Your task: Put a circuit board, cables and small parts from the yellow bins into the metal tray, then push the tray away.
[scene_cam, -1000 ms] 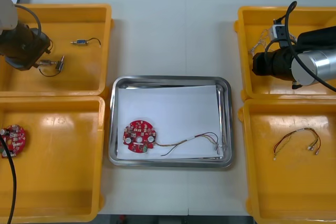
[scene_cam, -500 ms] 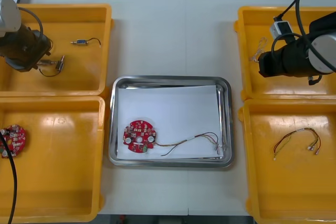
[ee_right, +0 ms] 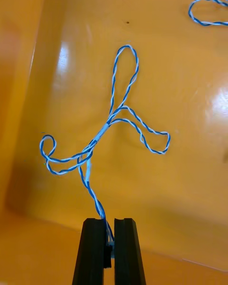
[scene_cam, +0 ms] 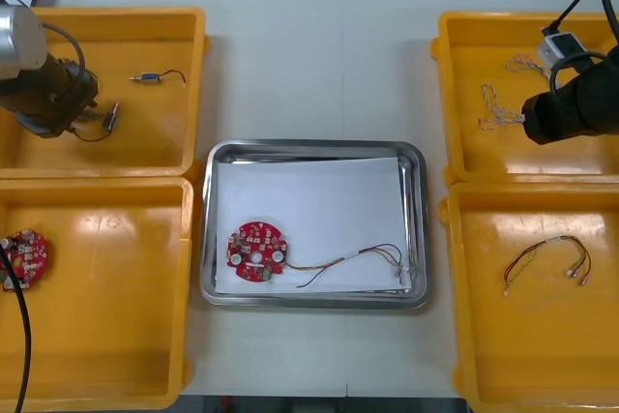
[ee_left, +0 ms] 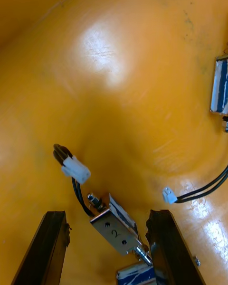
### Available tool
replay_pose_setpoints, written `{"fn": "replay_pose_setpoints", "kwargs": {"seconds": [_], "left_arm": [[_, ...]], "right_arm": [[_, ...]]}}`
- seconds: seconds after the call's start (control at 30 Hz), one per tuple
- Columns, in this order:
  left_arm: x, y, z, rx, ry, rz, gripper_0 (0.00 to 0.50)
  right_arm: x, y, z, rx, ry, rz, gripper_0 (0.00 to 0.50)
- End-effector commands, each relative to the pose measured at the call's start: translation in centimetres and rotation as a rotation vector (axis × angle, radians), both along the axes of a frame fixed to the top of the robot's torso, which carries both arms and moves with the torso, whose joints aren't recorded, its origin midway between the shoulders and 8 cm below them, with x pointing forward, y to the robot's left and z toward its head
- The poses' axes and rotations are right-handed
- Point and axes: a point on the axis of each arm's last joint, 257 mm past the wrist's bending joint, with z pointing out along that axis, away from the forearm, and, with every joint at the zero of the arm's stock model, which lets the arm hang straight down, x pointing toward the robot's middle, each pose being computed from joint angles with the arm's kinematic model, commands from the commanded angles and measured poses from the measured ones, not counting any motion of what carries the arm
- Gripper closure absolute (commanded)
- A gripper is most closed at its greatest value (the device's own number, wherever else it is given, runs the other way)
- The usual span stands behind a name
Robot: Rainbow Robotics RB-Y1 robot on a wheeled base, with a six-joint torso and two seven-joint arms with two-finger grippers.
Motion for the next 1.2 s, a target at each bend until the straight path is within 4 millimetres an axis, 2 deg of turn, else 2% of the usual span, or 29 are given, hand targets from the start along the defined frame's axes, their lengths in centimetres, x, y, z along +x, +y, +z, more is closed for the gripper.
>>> {"fn": "replay_pose_setpoints", "kwargs": {"seconds": [0.03, 0.07, 0.13, 0.17, 0.2, 0.23, 0.27, 0.5, 0.63, 0.67, 0.7, 0.73, 0.77, 0.8, 0.97, 1.2], "left_arm": [[0.8, -0.8, 0.2, 0.049, -0.006, -0.060, 0.000], [0.7, -0.8, 0.2, 0.048, -0.004, -0.060, 0.028], [0.7, -0.9, 0.0, 0.051, 0.000, -0.061, 0.174], [0.7, -0.9, 0.0, 0.053, 0.000, -0.064, 0.284], [0.7, -1.0, 0.0, 0.050, 0.001, -0.063, 0.361], [0.6, -1.0, -0.1, 0.050, 0.003, -0.062, 0.404], [0.6, -1.1, -0.1, 0.047, 0.004, -0.063, 0.500], [0.6, -1.1, 0.0, 0.044, 0.003, -0.066, 0.500], [0.5, -1.2, 1.4, 0.053, 0.008, -0.072, 0.500], [0.1, -1.1, 1.9, 0.055, 0.017, -0.071, 0.500], [0.0, -1.0, 2.3, 0.054, 0.021, -0.070, 0.500], [-0.6, -1.1, 3.1, 0.048, 0.040, -0.069, 0.500], [-1.0, -1.0, 3.7, 0.049, 0.049, -0.071, 0.500], [-1.2, -1.1, 4.1, 0.048, 0.052, -0.073, 0.500], [-3.2, -1.3, 7.1, 0.059, 0.078, -0.084, 0.500], [-5.1, -2.0, 9.5, 0.070, 0.096, -0.108, 0.500]], "right_arm": [[0.3, -3.8, 3.0, -0.044, -0.051, -0.051, 0.500], [0.3, -3.9, 3.0, -0.047, -0.050, -0.053, 0.500], [0.0, -4.7, 2.7, -0.062, -0.044, -0.064, 0.500], [-0.1, -5.0, 2.5, -0.069, -0.041, -0.071, 0.500], [-0.1, -5.3, 2.5, -0.073, -0.042, -0.076, 0.500], [-0.1, -5.4, 2.4, -0.075, -0.041, -0.077, 0.500], [-0.2, -5.9, 2.3, -0.087, -0.039, -0.085, 0.500], [-0.8, -7.5, 1.5, -0.129, -0.025, -0.105, 0.500], [-1.2, -8.0, 1.0, -0.137, -0.013, -0.107, 0.493], [-1.3, -8.1, 1.0, -0.137, -0.014, -0.104, 0.351], [-1.3, -8.0, 1.0, -0.139, -0.013, -0.101, 0.296], [-1.4, -8.1, 0.9, -0.140, -0.011, -0.098, 0.118], [-1.4, -8.1, 0.9, -0.142, -0.010, -0.095, 0.032], [-1.4, -8.1, 0.9, -0.143, -0.009, -0.092, 0.000], [-1.4, -7.8, 0.9, -0.137, -0.009, -0.074, 0.000], [-1.3, -6.8, 1.9, -0.104, 0.000, -0.087, 0.000]]}}
